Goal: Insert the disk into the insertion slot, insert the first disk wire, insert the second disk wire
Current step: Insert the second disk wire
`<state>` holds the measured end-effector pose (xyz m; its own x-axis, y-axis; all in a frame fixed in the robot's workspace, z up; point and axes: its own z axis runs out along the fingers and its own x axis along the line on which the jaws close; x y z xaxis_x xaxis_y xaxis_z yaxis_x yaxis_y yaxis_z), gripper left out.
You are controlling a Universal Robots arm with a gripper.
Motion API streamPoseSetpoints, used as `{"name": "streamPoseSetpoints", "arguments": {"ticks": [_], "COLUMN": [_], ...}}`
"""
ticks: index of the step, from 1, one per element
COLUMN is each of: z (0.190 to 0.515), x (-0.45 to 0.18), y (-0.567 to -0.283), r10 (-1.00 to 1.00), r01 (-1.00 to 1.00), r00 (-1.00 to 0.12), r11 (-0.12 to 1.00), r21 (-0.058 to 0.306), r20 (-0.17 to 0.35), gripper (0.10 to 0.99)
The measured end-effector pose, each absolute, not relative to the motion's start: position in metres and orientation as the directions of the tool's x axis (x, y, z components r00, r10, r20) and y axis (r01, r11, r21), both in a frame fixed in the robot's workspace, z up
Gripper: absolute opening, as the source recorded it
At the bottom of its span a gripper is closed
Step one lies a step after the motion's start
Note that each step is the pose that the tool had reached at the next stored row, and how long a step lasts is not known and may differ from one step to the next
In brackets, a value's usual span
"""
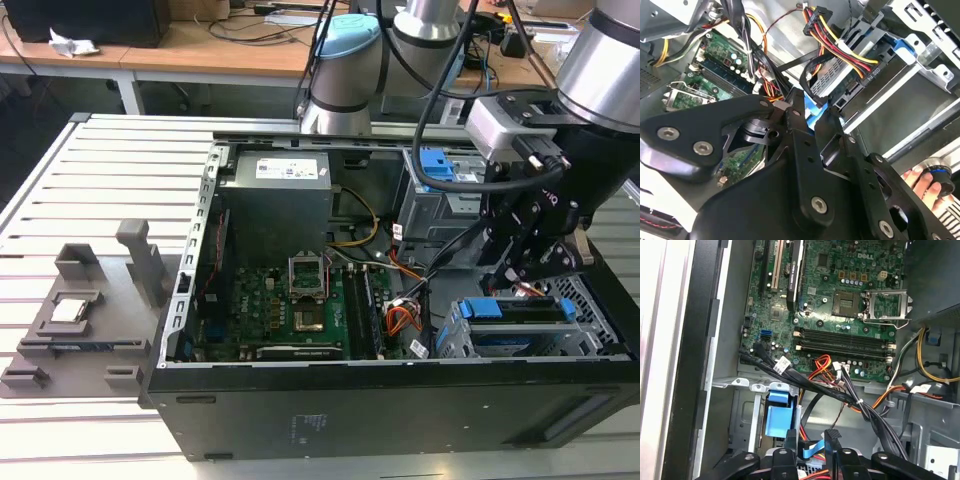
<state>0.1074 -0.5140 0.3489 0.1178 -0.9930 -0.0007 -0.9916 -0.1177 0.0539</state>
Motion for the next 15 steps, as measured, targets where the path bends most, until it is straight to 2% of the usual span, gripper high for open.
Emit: {"name": "streamPoseSetpoints", "arguments": {"ticks": [5, 12, 13, 15], "z": [0.3449, 0.3449, 0.3449, 0.3449], "x": [0.1074, 0.1074, 0.1074, 0.1074], "y": [-0.5132, -0.5133, -0.5132, -0.5132], "r10": [-0.993, -0.993, -0.993, -0.993], "r01": [-0.992, -0.992, -0.992, -0.992], "r00": [0.118, 0.118, 0.118, 0.118], "r11": [-0.117, -0.117, -0.117, -0.117], "r21": [0.056, 0.056, 0.056, 0.056], "r20": [0.02, 0.022, 0.022, 0.022], "gripper": [0.361, 0.361, 0.349, 0.22]}}
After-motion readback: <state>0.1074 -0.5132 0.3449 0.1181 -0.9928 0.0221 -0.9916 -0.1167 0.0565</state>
